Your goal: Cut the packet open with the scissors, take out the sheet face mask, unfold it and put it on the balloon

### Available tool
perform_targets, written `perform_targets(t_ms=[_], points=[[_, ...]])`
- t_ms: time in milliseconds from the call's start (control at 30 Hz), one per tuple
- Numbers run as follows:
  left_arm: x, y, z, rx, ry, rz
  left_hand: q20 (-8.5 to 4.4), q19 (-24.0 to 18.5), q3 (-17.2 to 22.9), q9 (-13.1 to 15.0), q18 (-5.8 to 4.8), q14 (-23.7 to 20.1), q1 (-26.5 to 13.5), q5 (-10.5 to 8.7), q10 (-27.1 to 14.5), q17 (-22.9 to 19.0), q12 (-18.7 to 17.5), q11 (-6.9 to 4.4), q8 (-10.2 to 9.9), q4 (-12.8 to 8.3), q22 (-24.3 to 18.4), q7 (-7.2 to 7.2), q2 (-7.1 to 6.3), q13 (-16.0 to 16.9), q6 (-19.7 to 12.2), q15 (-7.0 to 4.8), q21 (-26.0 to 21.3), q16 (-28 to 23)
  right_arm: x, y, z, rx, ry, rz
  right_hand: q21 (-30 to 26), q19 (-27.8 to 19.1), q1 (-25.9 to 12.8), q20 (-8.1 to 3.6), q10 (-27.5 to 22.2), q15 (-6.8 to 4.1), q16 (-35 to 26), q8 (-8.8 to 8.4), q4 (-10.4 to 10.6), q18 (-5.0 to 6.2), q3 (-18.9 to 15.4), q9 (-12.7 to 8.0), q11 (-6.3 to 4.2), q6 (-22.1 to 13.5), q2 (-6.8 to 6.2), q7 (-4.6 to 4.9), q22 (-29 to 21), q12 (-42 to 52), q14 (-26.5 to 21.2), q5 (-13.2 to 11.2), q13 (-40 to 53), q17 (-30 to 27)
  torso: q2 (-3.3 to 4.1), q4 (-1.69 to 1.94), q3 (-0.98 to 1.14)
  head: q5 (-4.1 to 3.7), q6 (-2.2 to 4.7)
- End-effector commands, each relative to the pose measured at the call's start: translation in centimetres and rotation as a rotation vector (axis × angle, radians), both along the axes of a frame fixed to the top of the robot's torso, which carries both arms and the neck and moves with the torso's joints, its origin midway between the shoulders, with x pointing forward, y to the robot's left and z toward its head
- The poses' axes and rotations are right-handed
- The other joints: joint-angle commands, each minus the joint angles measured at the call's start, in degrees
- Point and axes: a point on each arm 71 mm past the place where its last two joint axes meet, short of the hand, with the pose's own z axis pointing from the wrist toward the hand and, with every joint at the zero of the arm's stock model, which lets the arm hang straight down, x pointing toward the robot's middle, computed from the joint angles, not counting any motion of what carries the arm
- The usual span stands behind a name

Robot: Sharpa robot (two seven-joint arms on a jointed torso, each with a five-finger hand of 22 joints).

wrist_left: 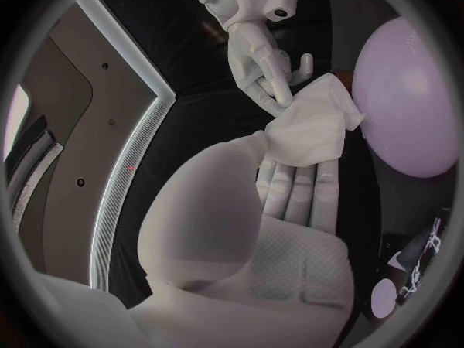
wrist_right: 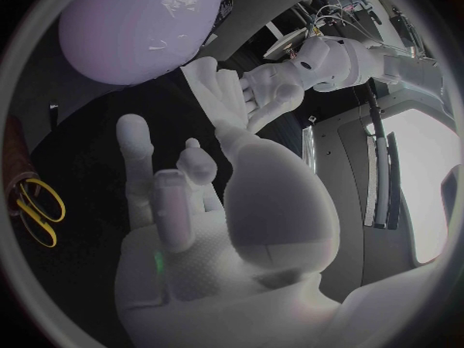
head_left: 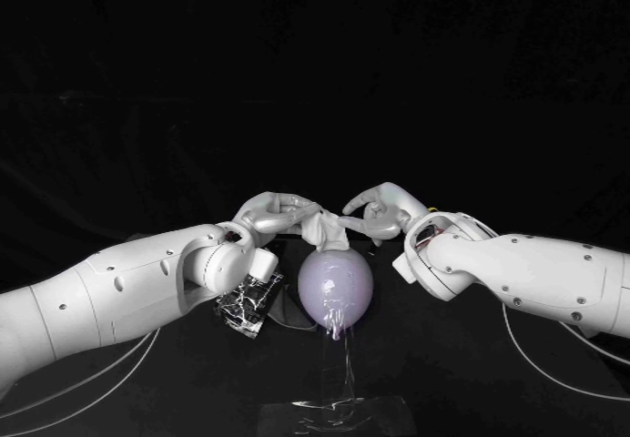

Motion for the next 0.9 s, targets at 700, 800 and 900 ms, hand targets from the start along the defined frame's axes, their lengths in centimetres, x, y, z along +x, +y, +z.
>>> perform_targets(t_ms=[700,800,900], points=[[0.0,-0.2,0.3,-0.037,0.015,-0.028,-0.32,1.1,0.5,5.3,0.78,1.4,-0.8,0.19,0.3,-0.2,-0.2,0.14,0.6,-0.5,-0.2,0.07,-0.39,0.0,-0.6,-0.24,0.4,-0.6,-3.0,-1.8,-1.7,0.055,0.022,0.095,1.4,1.2,-1.9,-0.24,0.8,0.04,0.6,-0.17,3.4,0.81,-5.2,-0.3,-0.47,1.6,-0.69,-0.49,1.6,2.1,2.2,2.5,0.8,7.2,0.01,0.01,0.08,-0.38,-0.37],[0.1,-0.3,0.4,-0.037,0.015,-0.029,-0.34,1.1,0.5,5.3,0.78,1.4,-0.8,0.19,0.3,-0.2,-0.2,0.13,0.6,-0.6,-0.2,0.06,-0.43,0.0,-0.6,-0.25,0.4,-0.6,-2.9,-1.5,-2.2,0.055,0.035,0.097,1.2,1.1,-1.1,-0.24,0.7,0.03,0.6,-0.20,3.4,0.82,-5.4,-0.3,-0.47,1.7,-0.33,-0.50,1.6,2.2,2.2,2.4,0.7,7.2,0.03,0.04,0.01,-0.52,-0.45],[0.0,-0.3,0.4,-0.037,0.015,-0.030,-0.36,1.1,0.5,5.3,0.77,1.5,-0.8,0.19,0.3,-0.3,-0.2,0.12,0.7,-0.6,-0.2,0.06,-0.47,0.0,-0.6,-0.26,0.4,-0.6,-2.8,-1.4,-2.6,0.052,0.044,0.094,1.2,1.1,0.1,-0.26,0.6,0.02,0.6,-0.23,3.2,0.82,-5.5,-0.4,-0.50,1.7,0.23,-0.50,1.7,2.2,2.2,2.2,0.6,7.2,0.02,0.06,-0.05,-0.49,-0.51]])
